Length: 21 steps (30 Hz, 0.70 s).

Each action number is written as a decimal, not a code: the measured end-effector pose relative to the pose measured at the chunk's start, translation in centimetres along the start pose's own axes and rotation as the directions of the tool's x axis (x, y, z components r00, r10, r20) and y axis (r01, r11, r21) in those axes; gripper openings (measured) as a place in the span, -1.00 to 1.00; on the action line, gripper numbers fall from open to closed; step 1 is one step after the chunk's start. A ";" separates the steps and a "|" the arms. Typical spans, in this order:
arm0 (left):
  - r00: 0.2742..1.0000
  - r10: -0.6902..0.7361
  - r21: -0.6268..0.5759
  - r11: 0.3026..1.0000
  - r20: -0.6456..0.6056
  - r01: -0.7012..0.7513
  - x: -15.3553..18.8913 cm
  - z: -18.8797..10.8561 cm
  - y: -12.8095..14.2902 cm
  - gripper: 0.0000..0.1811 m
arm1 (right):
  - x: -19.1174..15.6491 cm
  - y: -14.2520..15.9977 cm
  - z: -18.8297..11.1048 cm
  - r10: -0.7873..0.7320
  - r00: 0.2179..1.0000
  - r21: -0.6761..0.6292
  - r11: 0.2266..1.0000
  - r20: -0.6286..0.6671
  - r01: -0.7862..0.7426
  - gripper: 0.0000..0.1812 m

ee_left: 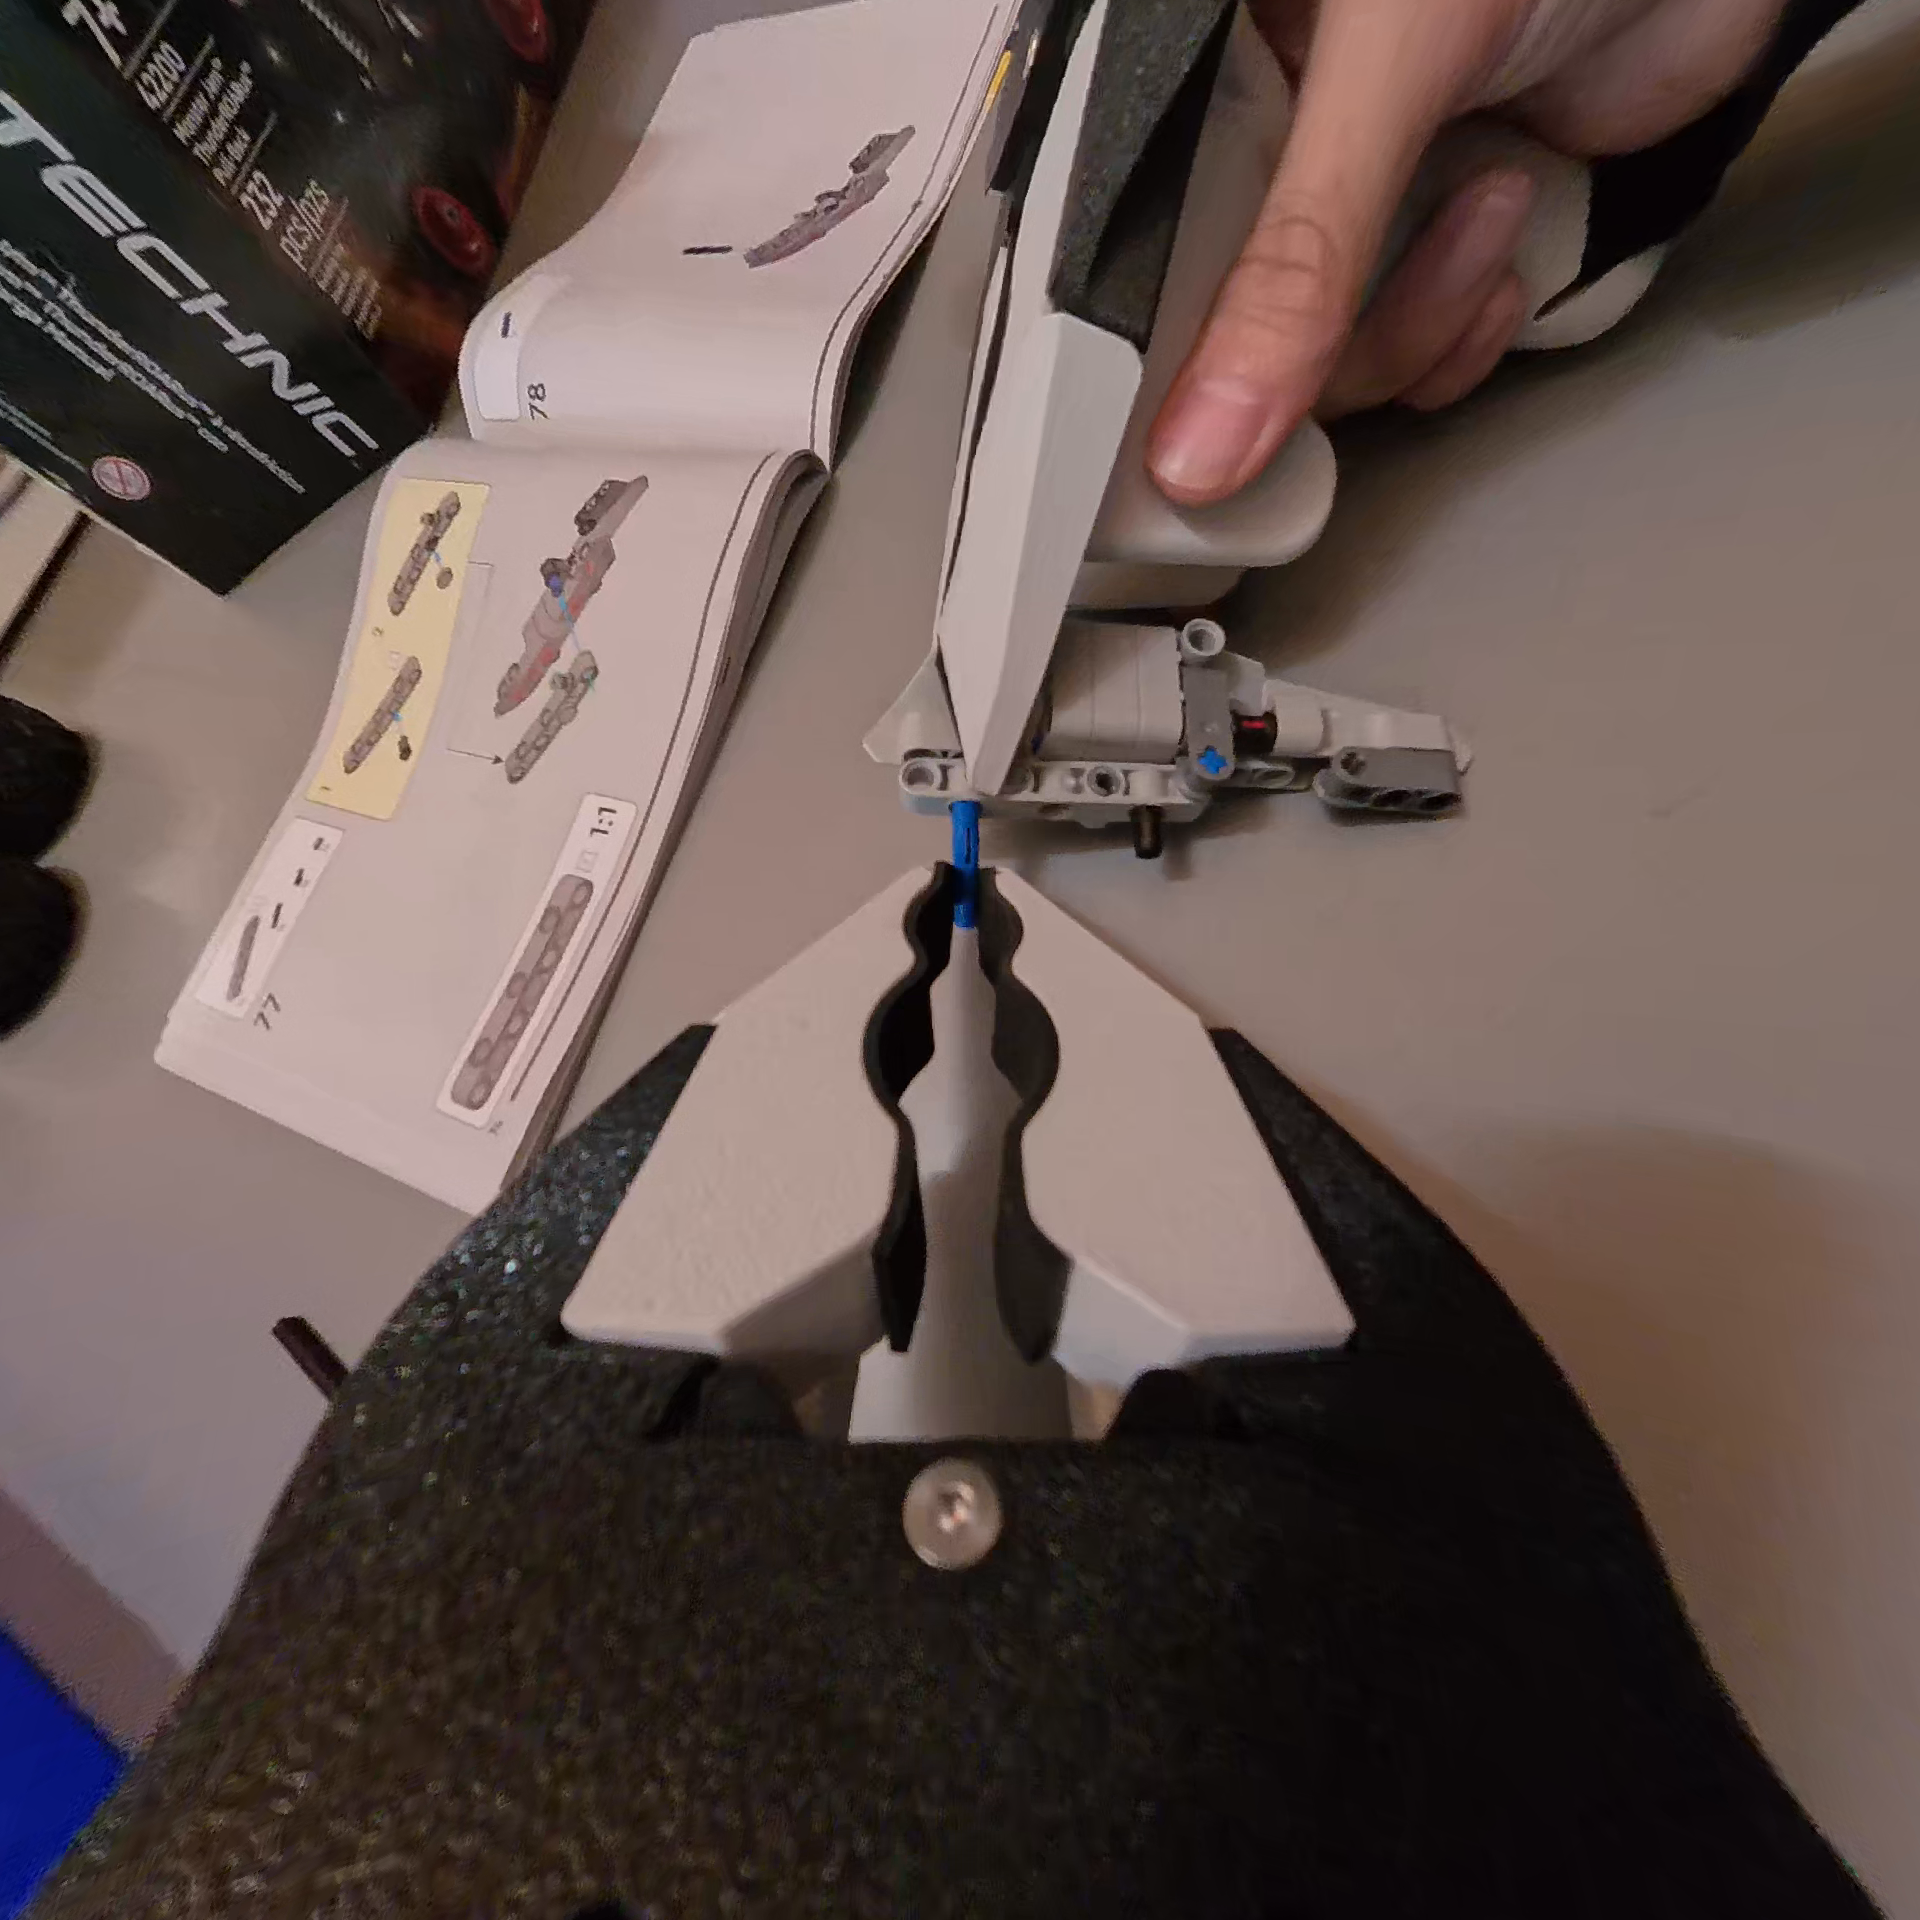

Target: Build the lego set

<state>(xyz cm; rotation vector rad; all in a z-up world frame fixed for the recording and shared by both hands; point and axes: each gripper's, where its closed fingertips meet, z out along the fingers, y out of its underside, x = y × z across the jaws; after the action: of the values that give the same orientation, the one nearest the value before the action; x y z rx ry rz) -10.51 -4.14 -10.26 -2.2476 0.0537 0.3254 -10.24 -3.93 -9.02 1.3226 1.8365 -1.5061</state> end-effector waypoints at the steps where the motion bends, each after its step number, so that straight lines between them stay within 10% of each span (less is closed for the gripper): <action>1: 1.000 -0.012 0.006 1.000 -0.010 0.012 0.0 -0.1 0.0 -0.98 | 0.0 0.0 0.0 -0.009 1.000 -0.002 1.000 -0.001 0.009 -0.89; 21: 0.954 -0.243 -0.172 0.962 -0.178 0.213 2.3 -0.7 1.3 -0.98 | -0.1 0.0 0.1 -0.026 1.000 0.013 1.000 -0.001 0.026 -0.89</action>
<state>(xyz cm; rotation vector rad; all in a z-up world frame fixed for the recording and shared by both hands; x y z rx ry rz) -8.34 -5.35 -11.36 -2.4014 -0.1303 -0.0204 -10.23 -4.12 -8.96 1.3107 1.8547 -1.5335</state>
